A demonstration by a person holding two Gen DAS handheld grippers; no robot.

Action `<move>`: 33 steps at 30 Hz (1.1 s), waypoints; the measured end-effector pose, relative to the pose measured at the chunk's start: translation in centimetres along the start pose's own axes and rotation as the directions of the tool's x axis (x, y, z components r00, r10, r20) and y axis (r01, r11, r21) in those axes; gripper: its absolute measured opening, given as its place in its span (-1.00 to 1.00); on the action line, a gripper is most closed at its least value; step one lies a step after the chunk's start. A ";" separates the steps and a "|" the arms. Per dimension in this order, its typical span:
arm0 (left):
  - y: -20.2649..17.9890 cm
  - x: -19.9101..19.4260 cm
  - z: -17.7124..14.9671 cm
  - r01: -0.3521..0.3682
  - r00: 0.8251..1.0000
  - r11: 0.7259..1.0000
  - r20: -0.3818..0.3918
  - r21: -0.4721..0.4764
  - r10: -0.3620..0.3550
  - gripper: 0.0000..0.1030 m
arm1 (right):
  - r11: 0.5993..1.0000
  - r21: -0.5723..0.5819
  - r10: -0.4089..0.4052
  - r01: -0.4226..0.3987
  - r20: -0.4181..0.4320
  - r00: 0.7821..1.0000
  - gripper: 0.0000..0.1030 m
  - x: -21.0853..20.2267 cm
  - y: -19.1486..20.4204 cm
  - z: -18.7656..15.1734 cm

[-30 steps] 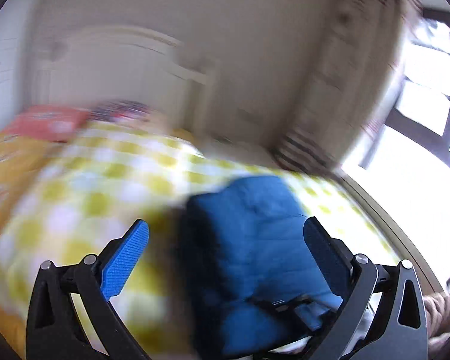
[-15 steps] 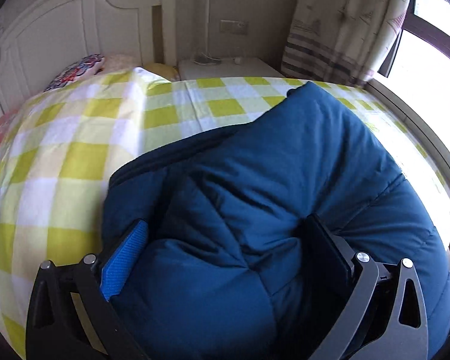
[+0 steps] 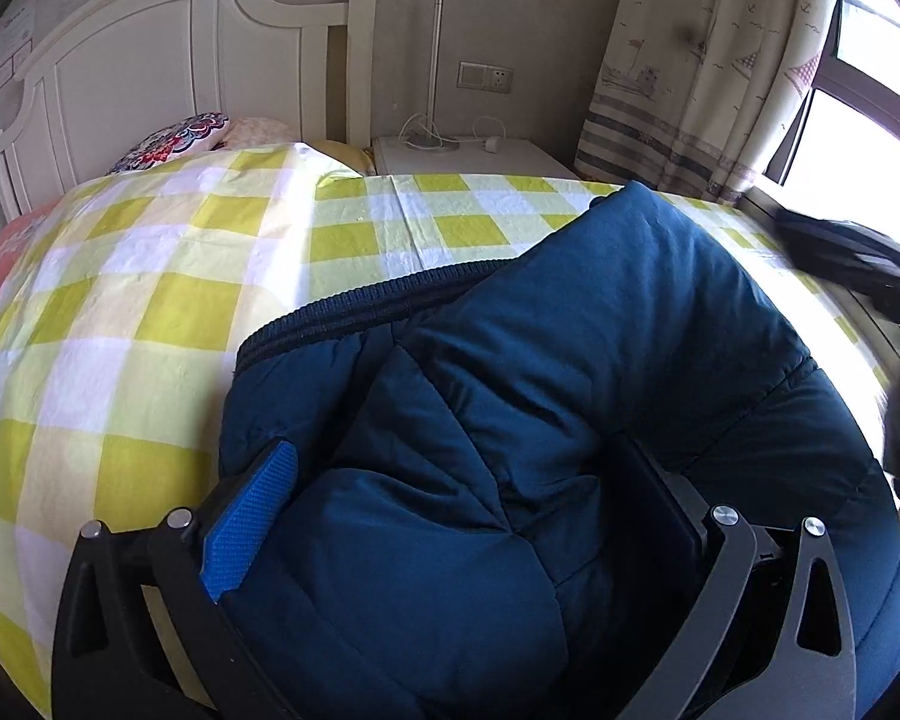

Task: Fold large clothes

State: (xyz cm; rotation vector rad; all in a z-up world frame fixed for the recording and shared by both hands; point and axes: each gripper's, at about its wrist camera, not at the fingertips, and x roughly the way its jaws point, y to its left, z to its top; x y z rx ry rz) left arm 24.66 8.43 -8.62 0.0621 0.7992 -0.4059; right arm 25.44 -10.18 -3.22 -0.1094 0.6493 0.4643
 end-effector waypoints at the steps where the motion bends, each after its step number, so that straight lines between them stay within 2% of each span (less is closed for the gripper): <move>1: 0.2 0.0 0.0 0.001 1.000 1.000 0.001 -0.007 -0.001 0.91 | 1.000 0.005 0.019 -0.019 -0.051 0.999 -0.44 2.1 -0.5 0.0; 3: 0.6 -0.1 0.0 -0.013 1.000 1.000 0.006 -0.028 0.014 0.91 | 1.000 -0.002 0.023 -0.024 -0.135 0.991 -0.34 6.7 -0.6 0.1; 5: 1.4 0.0 -0.1 -0.032 0.999 0.998 0.001 -0.061 0.032 0.91 | 0.999 -0.001 0.040 -0.041 -0.175 0.984 -0.31 8.9 -0.5 0.6; 6: 1.8 0.1 -0.1 -0.040 0.999 0.996 -0.005 -0.080 0.040 0.91 | 0.999 -0.023 0.024 -0.029 -0.192 0.981 -0.31 9.6 0.1 0.7; 8: 1.6 -0.2 0.2 -0.087 0.996 0.995 -0.020 -0.055 0.086 0.91 | 0.990 -0.141 -0.058 0.024 -0.237 0.970 -0.29 10.1 2.0 1.2; 10: 0.5 -1.3 0.8 -0.211 0.977 0.977 -0.022 0.026 0.211 0.91 | 0.982 -0.181 -0.090 0.043 -0.257 0.962 -0.28 10.4 2.6 1.3; 11: -0.1 -2.5 1.4 -0.295 0.955 0.953 -0.013 0.070 0.296 0.91 | 0.983 -0.178 -0.086 0.040 -0.259 0.962 -0.27 10.3 2.6 1.3; 12: -0.4 -3.7 1.7 -0.320 0.947 0.944 -0.007 0.079 0.321 0.91 | 0.985 -0.169 -0.078 0.035 -0.255 0.964 -0.27 10.5 2.4 1.3; 13: -0.6 -5.3 1.9 -0.316 0.949 0.947 0.004 0.063 0.317 0.91 | 0.987 -0.159 -0.071 0.032 -0.249 0.966 -0.26 10.5 2.2 1.3; 15: -1.4 -10.2 1.5 -0.184 0.982 0.983 0.051 0.017 0.183 0.91 | 0.990 -0.138 -0.059 0.029 -0.226 0.972 -0.26 10.5 1.8 1.0; 17: -3.3 -12.6 0.0 -0.128 0.990 0.990 0.064 0.060 0.124 0.91 | 0.992 -0.123 -0.051 0.026 -0.208 0.977 -0.26 10.4 1.6 0.8; 18: -4.1 -12.6 -1.0 -0.151 0.988 0.984 0.050 0.089 0.147 0.91 | 0.992 -0.121 -0.050 0.025 -0.205 0.978 -0.26 10.3 1.5 0.8; 19: -4.7 -11.3 -2.7 -0.200 0.979 0.972 -0.004 0.124 0.202 0.91 | 0.992 -0.120 -0.050 0.026 -0.202 0.978 -0.26 10.4 1.5 0.8; 20: -4.6 -9.4 -4.3 -0.201 0.975 0.971 -0.068 0.131 0.211 0.91 | 0.993 -0.118 -0.050 0.027 -0.196 0.979 -0.26 10.3 1.5 0.7; 21: -4.0 -8.3 -5.5 -0.174 0.980 0.980 -0.076 0.093 0.181 0.91 | 0.992 -0.119 -0.050 0.028 -0.191 0.980 -0.26 10.1 1.6 0.7; 22: -2.8 -7.6 -6.6 -0.120 0.991 0.992 -0.060 0.030 0.122 0.91 | 0.991 -0.131 -0.061 0.038 -0.180 0.982 -0.26 9.9 1.7 0.7; 24: -1.0 -6.9 -6.9 -0.037 0.997 0.998 -0.072 -0.042 0.034 0.91 | 0.987 -0.148 -0.084 0.059 -0.168 0.982 -0.26 9.2 2.0 0.7; 25: -0.6 -6.9 -7.0 -0.029 0.997 0.998 -0.067 -0.062 0.025 0.91 | 0.986 -0.151 -0.102 0.076 -0.175 0.979 -0.23 8.5 2.1 0.9; 27: -0.7 -7.0 -7.3 -0.040 0.998 0.998 -0.050 -0.055 0.037 0.91 | 0.992 -0.112 -0.084 0.066 -0.161 0.983 -0.23 5.6 2.3 1.0; 29: -0.7 -7.2 -7.9 -0.042 0.999 0.997 -0.032 -0.060 0.040 0.91 | 0.998 -0.069 -0.017 0.012 -0.073 0.997 -0.16 0.3 2.8 0.3; 31: -0.1 -7.2 -8.3 -0.011 1.000 0.996 -0.017 -0.090 0.010 0.91 | 0.998 -0.048 0.031 -0.031 -0.012 0.999 0.07 -4.4 3.7 -1.4; 33: 0.4 -7.1 -8.8 0.022 1.000 0.992 0.008 -0.121 -0.021 0.91 | 0.996 -0.065 0.056 -0.054 0.024 0.998 0.14 -7.6 5.2 -3.5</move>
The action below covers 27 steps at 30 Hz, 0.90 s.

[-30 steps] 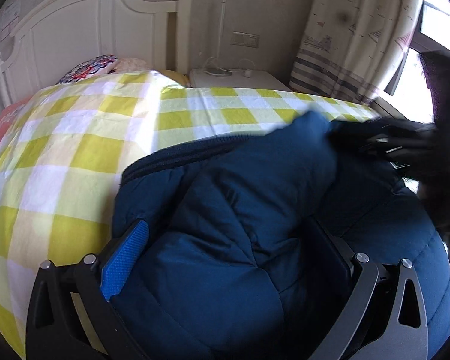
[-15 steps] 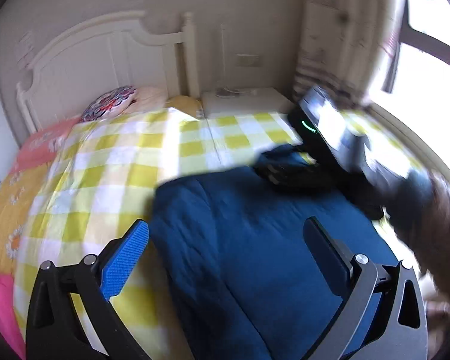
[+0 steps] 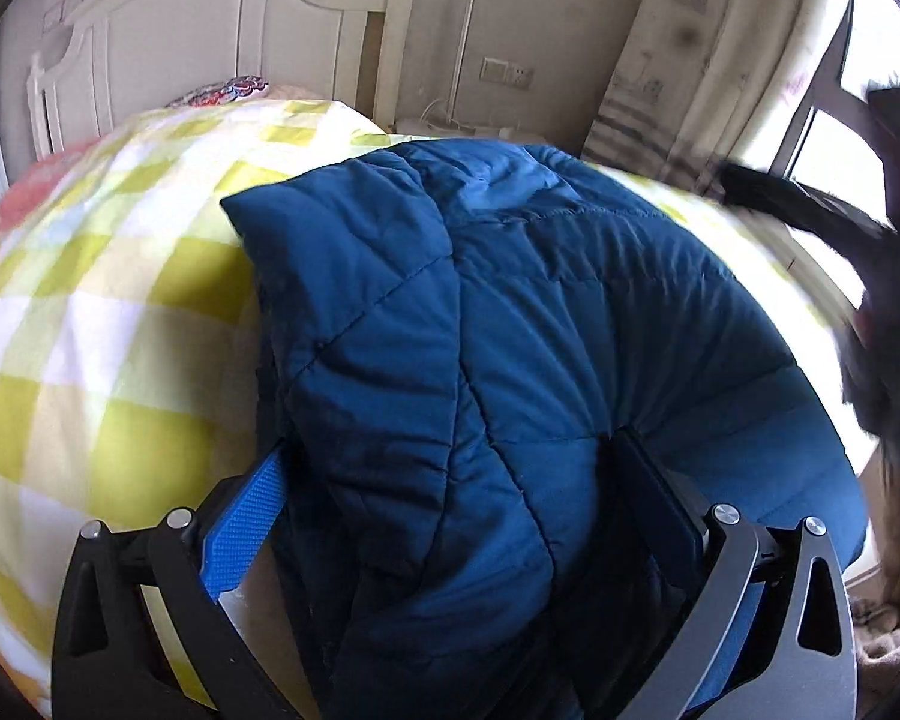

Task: Fold large clothes

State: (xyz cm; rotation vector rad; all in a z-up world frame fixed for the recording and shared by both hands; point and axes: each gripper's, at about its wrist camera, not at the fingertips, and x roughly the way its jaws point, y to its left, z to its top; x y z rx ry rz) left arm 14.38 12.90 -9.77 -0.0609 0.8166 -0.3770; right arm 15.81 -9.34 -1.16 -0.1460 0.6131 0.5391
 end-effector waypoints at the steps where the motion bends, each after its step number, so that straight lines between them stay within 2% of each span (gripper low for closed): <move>1: 0.2 0.0 -0.3 0.013 1.000 1.000 0.017 -0.014 -0.012 0.91 | 1.000 -0.018 0.009 -0.009 0.002 1.000 0.16 -1.2 1.4 -1.5; 3: 0.4 0.0 -0.6 0.023 0.999 0.999 0.043 -0.030 -0.022 0.91 | 0.997 -0.064 0.032 -0.035 -0.035 0.999 0.21 -1.5 4.1 -5.0; 4: 0.5 0.0 -0.8 0.027 0.998 0.999 0.060 -0.041 -0.024 0.91 | 0.997 -0.081 0.012 -0.016 -0.052 0.999 0.26 -0.9 5.1 -6.5; 5: 0.6 0.0 -1.1 0.032 0.997 0.999 0.066 -0.042 -0.030 0.91 | 0.995 -0.094 -0.044 0.043 -0.002 0.999 0.26 -0.7 5.8 -8.2; 6: 0.5 0.1 -1.3 0.029 0.997 0.999 0.073 -0.037 -0.026 0.91 | 0.995 -0.092 -0.048 0.049 0.018 0.999 0.26 -0.6 5.9 -8.6; 8: 0.4 0.0 -1.5 0.002 0.997 0.999 0.084 -0.034 0.001 0.91 | 0.998 -0.064 -0.022 0.021 -0.011 1.000 0.27 -0.5 5.3 -8.0; 10: -0.1 -0.6 -1.6 -0.024 0.996 0.999 0.083 -0.039 0.027 0.91 | 0.995 -0.087 -0.043 0.039 -0.044 0.998 0.29 -0.8 5.6 -7.1; 11: -0.3 -1.2 -1.6 -0.037 0.997 0.998 0.071 -0.058 0.041 0.91 | 0.994 -0.100 -0.058 0.053 -0.047 0.997 0.30 -1.0 5.9 -6.9; 13: 0.2 -3.1 -0.9 -0.021 0.998 0.987 0.061 -0.160 0.031 0.91 | 0.993 -0.097 -0.067 0.062 -0.046 0.997 0.31 -0.9 6.2 -7.1; 15: 0.2 -5.6 0.3 -0.010 0.992 0.982 0.124 -0.188 0.034 0.91 | 0.996 -0.075 -0.047 0.044 -0.045 0.998 0.32 -0.7 5.9 -7.4; 17: 0.3 -7.1 2.3 -0.058 0.983 0.984 0.161 -0.167 0.085 0.91 | 0.998 -0.060 -0.036 0.033 -0.037 0.999 0.33 -0.4 6.0 -7.7; 18: 0.4 -6.8 3.0 -0.075 0.984 0.985 0.147 -0.153 0.098 0.91 | 0.998 -0.060 -0.038 0.036 -0.035 0.999 0.33 -0.4 6.1 -7.8; 20: 1.1 -4.2 3.9 -0.123 0.989 0.983 0.069 -0.134 0.133 0.91 | 0.997 -0.065 -0.044 0.042 -0.033 0.999 0.33 -0.3 6.3 -7.9; 21: 1.6 -1.8 3.8 -0.170 0.985 0.978 -0.005 -0.124 0.170 0.91 | 0.997 -0.063 -0.041 0.039 -0.030 0.999 0.34 -0.3 6.3 -7.9; 22: 2.3 1.0 3.2 -0.149 0.987 0.980 -0.072 -0.131 0.141 0.91 | 0.998 -0.059 -0.034 0.032 -0.025 0.999 0.34 -0.3 6.3 -7.9; 23: 3.3 1.8 2.5 -0.082 0.996 0.978 -0.049 -0.193 0.074 0.91 | 0.998 -0.052 -0.030 0.028 -0.027 0.999 0.34 -0.3 6.3 -7.9; 25: 5.0 1.9 1.5 0.010 1.000 0.957 -0.022 -0.291 -0.017 0.91 | 0.998 -0.061 -0.022 0.021 -0.026 0.999 0.35 -0.3 6.3 -7.9; 27: 5.4 1.6 1.0 0.021 1.000 0.954 -0.012 -0.300 -0.026 0.91 | 0.999 -0.053 -0.008 0.007 -0.028 1.000 0.39 -0.5 6.1 -7.7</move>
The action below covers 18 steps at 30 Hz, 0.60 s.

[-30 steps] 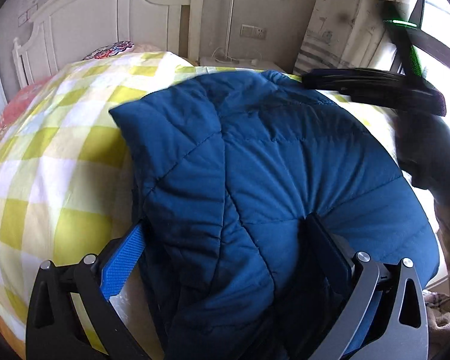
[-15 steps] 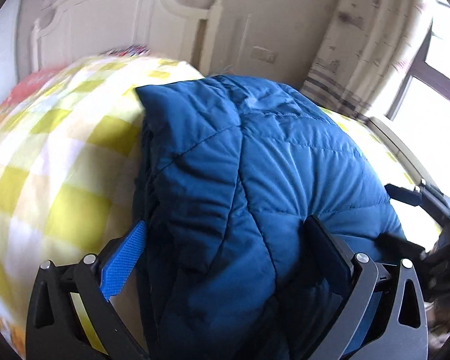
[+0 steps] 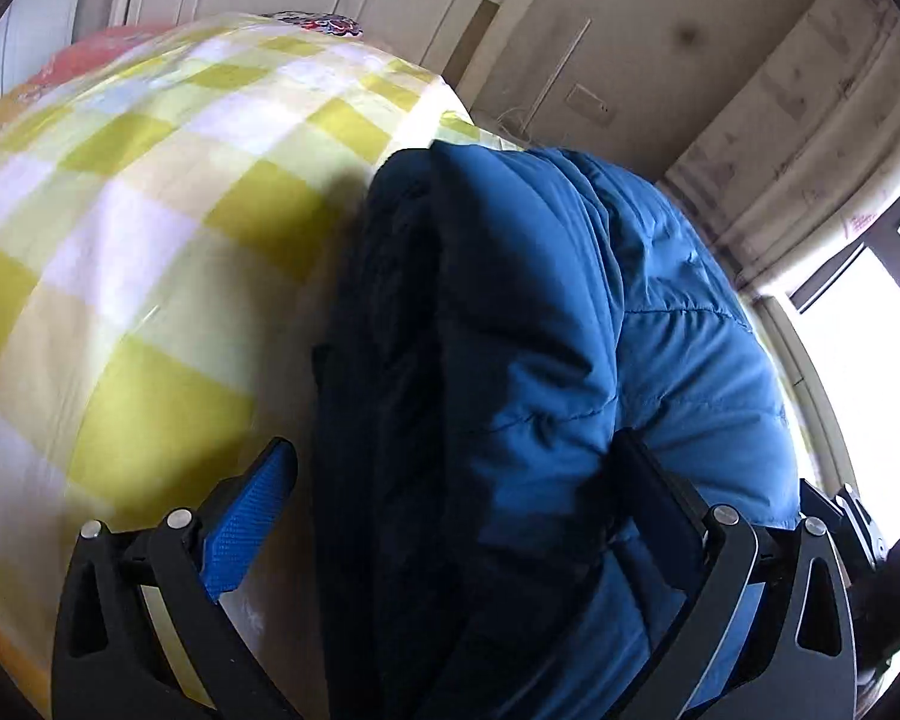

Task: Fold large clothes

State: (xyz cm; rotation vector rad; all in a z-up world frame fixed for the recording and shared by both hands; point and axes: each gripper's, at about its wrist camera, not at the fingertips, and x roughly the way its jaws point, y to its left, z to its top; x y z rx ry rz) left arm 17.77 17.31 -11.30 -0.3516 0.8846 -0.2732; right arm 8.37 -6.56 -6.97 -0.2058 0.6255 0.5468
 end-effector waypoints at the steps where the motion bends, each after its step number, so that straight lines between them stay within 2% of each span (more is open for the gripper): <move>1: -0.1 -0.1 0.0 -0.008 1.000 1.000 -0.001 0.010 0.008 0.91 | 1.000 0.016 0.018 -0.018 -0.004 1.000 0.45 -0.2 -0.2 0.1; 4: -0.9 -0.6 0.1 -0.048 0.999 0.998 -0.012 0.038 0.048 0.91 | 0.992 0.106 0.074 -0.072 -0.012 0.997 0.47 -1.1 -2.0 0.4; 6: -0.7 -1.0 -0.1 -0.042 0.998 0.998 -0.035 0.038 0.043 0.91 | 0.977 0.196 0.080 -0.080 0.008 0.997 0.48 -2.1 -4.1 0.3; 7: -0.3 -1.4 -0.4 -0.027 0.998 0.999 -0.050 0.031 0.029 0.91 | 0.963 0.255 0.090 -0.092 0.019 0.996 0.56 -2.6 -5.5 0.3; 9: 1.1 -1.2 -0.8 0.054 0.993 0.998 -0.106 -0.020 -0.056 0.91 | 0.908 0.390 0.154 -0.154 0.030 0.988 0.72 -2.8 -8.3 -0.4; 11: 2.8 -1.2 -1.6 0.145 0.977 0.987 -0.148 -0.076 -0.155 0.91 | 0.831 0.500 0.270 -0.245 0.022 0.963 0.81 -1.5 -9.9 -1.4; 12: 3.3 -1.0 -2.0 0.178 0.968 0.979 -0.160 -0.098 -0.192 0.91 | 0.797 0.546 0.316 -0.259 -0.012 0.949 0.86 -0.2 -10.1 -2.0; 14: 4.2 -0.3 -2.5 0.243 0.950 0.960 -0.164 -0.143 -0.265 0.91 | 0.780 0.567 0.375 -0.266 -0.081 0.924 0.90 2.1 -9.3 -2.6; 16: 4.6 0.1 -2.7 0.281 0.941 0.947 -0.149 -0.157 -0.304 0.91 | 0.748 0.580 0.445 -0.323 -0.077 0.892 0.96 3.8 -8.4 -2.7; 18: 4.4 0.2 -2.9 0.290 0.943 0.944 -0.123 -0.155 -0.310 0.91 | 0.753 0.576 0.432 -0.318 -0.068 0.900 0.96 4.3 -7.9 -2.5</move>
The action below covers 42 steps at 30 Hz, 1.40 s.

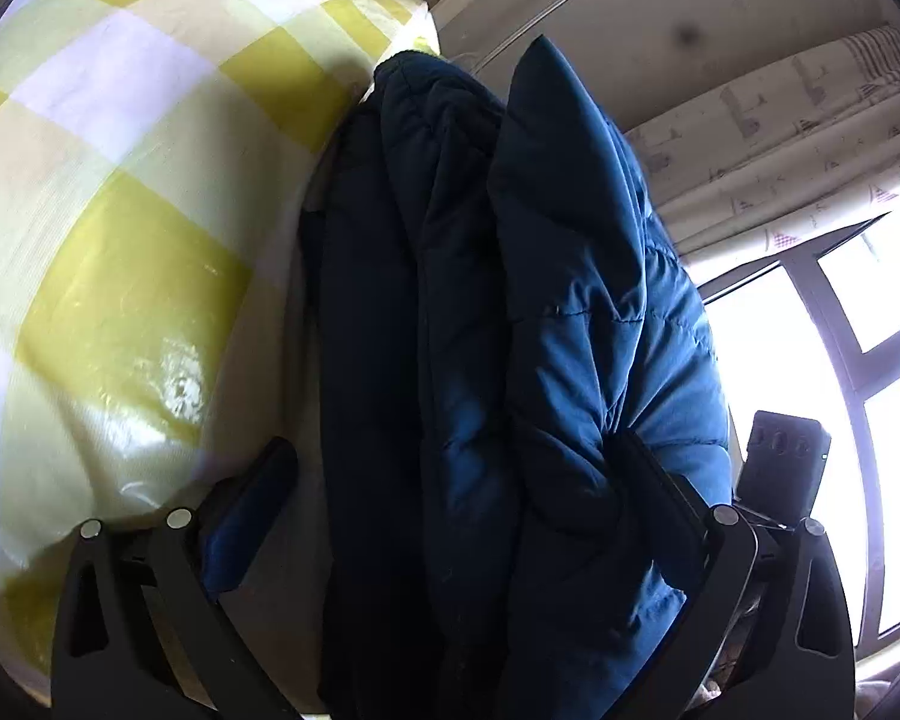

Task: Fold large clothes

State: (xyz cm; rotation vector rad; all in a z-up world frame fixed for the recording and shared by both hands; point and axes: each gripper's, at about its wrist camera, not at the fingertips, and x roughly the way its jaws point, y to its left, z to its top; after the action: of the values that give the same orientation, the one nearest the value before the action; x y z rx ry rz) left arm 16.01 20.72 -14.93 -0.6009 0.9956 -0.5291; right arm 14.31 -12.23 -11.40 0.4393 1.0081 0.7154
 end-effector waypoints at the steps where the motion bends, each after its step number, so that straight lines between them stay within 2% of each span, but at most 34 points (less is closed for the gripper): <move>1: -0.2 0.1 -0.1 -0.009 1.000 1.000 0.014 0.003 0.009 0.91 | 1.000 -0.016 -0.006 0.006 0.013 1.000 0.95 0.0 0.3 0.0; 2: -0.5 0.1 -0.3 -0.025 0.999 1.000 0.028 0.008 0.025 0.91 | 0.999 -0.038 -0.015 0.016 0.032 0.999 0.89 -0.3 0.6 -0.2; 3: -0.6 0.1 -0.5 -0.034 0.999 0.999 0.042 0.007 0.034 0.91 | 0.998 -0.061 -0.023 0.026 0.050 0.998 0.69 -0.7 0.8 -0.4; 4: -0.9 -0.1 -0.8 -0.033 0.998 0.999 0.062 0.008 0.033 0.81 | 0.995 -0.094 -0.032 0.039 0.076 0.997 0.48 -1.2 1.2 -0.7; 5: -1.2 -0.2 -1.0 -0.017 0.997 1.000 0.079 0.015 0.016 0.64 | 0.988 -0.141 -0.048 0.064 0.113 0.992 0.41 -1.8 1.9 -1.1; 6: -1.6 -0.2 -1.1 0.066 0.995 0.998 0.077 0.007 -0.066 0.32 | 0.982 -0.167 -0.066 0.088 0.132 0.989 0.28 -1.9 2.1 -0.9; 9: -3.6 0.5 -1.3 0.040 0.993 0.999 0.114 0.014 -0.041 0.25 | 0.958 -0.235 -0.111 0.165 0.226 0.968 0.11 -3.8 2.9 -0.7; 10: -4.1 1.0 -1.3 0.053 0.991 0.999 0.121 0.009 -0.053 0.23 | 0.951 -0.245 -0.124 0.188 0.254 0.959 0.08 -4.6 2.8 -0.5; 15: -8.8 5.4 0.2 0.083 0.986 0.996 0.142 0.041 -0.088 0.15 | 0.916 -0.273 -0.195 0.295 0.341 0.920 0.06 -8.9 0.8 1.2; 19: -12.7 10.6 3.1 0.097 0.990 0.993 0.094 0.070 -0.103 0.15 | 0.923 -0.185 -0.248 0.337 0.383 0.890 0.06 -12.7 -3.2 2.8; 22: -15.0 14.6 4.1 0.074 0.995 0.993 0.053 0.096 -0.079 0.15 | 0.931 -0.114 -0.287 0.346 0.355 0.890 0.08 -14.3 -6.9 3.2; 26: -18.0 18.4 3.6 0.000 0.996 0.988 0.083 0.151 -0.012 0.27 | 0.954 0.011 -0.288 0.301 0.325 0.901 0.18 -15.1 -12.3 2.9; 29: -18.5 18.7 3.1 -0.030 0.995 0.985 0.099 0.172 0.013 0.41 | 0.947 0.069 -0.320 0.314 0.304 0.897 0.47 -14.7 -12.4 2.4; 31: -17.3 18.0 2.8 -0.018 0.995 0.987 0.097 0.162 0.003 0.57 | 0.907 0.046 -0.411 0.419 0.312 0.856 0.71 -14.8 -10.5 2.4; 32: -16.9 17.7 2.8 -0.020 0.995 0.988 0.101 0.155 0.004 0.61 | 0.877 0.042 -0.464 0.478 0.326 0.823 0.74 -15.4 -9.9 2.4; 34: -16.8 16.8 2.5 -0.042 0.990 0.989 0.138 0.140 0.022 0.73 | 0.771 0.073 -0.604 0.632 0.399 0.690 0.77 -16.9 -8.1 2.4; 35: -16.6 16.1 2.4 -0.063 0.986 0.988 0.163 0.144 0.039 0.74 | 0.757 0.067 -0.610 0.650 0.428 0.667 0.78 -16.9 -7.1 2.2; 37: -17.6 13.9 2.0 -0.135 0.967 0.972 0.241 0.191 0.087 0.74 | 0.773 -0.023 -0.557 0.635 0.457 0.694 0.78 -15.7 -4.1 2.3; 38: -18.3 13.1 2.0 -0.168 0.955 0.963 0.277 0.213 0.106 0.76 | 0.756 -0.083 -0.548 0.649 0.461 0.697 0.78 -14.4 -2.3 2.2; 39: -19.3 11.7 2.1 -0.214 0.934 0.946 0.335 0.242 0.125 0.81 | 0.744 -0.125 -0.542 0.657 0.461 0.702 0.78 -13.3 -1.3 2.1; 40: -20.2 10.6 2.4 -0.243 0.916 0.934 0.378 0.263 0.132 0.83 | 0.726 -0.181 -0.535 0.664 0.459 0.709 0.78 -11.9 -0.2 1.9; 41: -21.4 9.4 2.8 -0.276 0.895 0.916 0.425 0.290 0.135 0.83 | 0.683 -0.249 -0.540 0.687 0.460 0.705 0.78 -10.0 1.0 1.4; 42: -22.6 8.5 3.3 -0.303 0.878 0.899 0.459 0.317 0.135 0.83 | 0.630 -0.298 -0.562 0.718 0.464 0.685 0.75 -8.3 1.8 0.7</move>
State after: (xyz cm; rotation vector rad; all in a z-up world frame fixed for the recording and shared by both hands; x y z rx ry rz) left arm 19.66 -0.42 -3.39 -0.2272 0.5106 -0.3473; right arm 11.47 -16.96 -4.89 -0.2419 0.5698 0.1744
